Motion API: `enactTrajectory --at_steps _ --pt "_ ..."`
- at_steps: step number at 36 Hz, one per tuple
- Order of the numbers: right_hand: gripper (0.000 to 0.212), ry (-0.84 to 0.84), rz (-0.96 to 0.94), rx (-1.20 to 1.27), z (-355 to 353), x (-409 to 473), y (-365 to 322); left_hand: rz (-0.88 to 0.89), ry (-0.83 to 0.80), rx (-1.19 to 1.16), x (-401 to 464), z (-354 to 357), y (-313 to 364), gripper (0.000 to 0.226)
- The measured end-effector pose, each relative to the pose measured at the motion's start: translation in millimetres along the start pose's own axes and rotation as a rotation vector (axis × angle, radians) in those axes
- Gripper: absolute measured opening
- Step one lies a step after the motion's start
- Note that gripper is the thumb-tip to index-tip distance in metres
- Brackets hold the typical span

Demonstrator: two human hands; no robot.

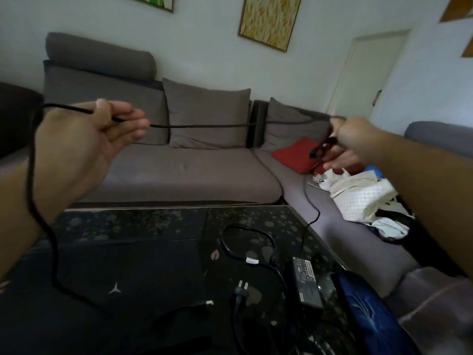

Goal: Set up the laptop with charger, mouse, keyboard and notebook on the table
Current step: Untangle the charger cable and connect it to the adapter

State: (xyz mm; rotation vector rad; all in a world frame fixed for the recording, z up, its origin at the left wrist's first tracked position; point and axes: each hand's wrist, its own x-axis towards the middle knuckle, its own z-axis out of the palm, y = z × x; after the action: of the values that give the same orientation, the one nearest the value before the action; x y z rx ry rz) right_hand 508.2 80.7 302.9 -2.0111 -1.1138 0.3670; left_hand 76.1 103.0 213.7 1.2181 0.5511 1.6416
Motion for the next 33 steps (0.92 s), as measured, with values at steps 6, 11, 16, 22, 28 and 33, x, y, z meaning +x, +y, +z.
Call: enactTrajectory --at_steps 6,11,16,22,28,33 --pt "0.04 0.36 -0.229 0.45 -44.4 20.7 -46.8 0.009 -0.051 0.047 -10.2 30.6 -2.7 0.037" --pt "0.054 0.474 -0.463 0.284 -51.8 11.8 -42.8 -0.042 -0.041 0.031 -19.8 39.4 -7.7 0.038" --pt "0.075 0.458 -0.459 0.045 -51.4 17.6 -1.7 -0.065 -0.08 0.044 -25.9 42.0 -15.1 0.038" --pt "0.049 0.332 -0.5 -0.17 -44.2 -4.2 50.6 -0.09 -0.134 0.051 -37.4 46.8 -18.3 0.037" --pt "0.042 0.168 -0.567 -0.774 -30.3 -14.5 102.6 -0.114 -0.135 0.071 -45.2 49.6 -25.5 0.037" --pt "0.023 -0.06 -0.411 -0.908 -9.7 -18.2 151.7 -0.124 -0.137 0.091 -49.2 50.6 -32.4 0.037"
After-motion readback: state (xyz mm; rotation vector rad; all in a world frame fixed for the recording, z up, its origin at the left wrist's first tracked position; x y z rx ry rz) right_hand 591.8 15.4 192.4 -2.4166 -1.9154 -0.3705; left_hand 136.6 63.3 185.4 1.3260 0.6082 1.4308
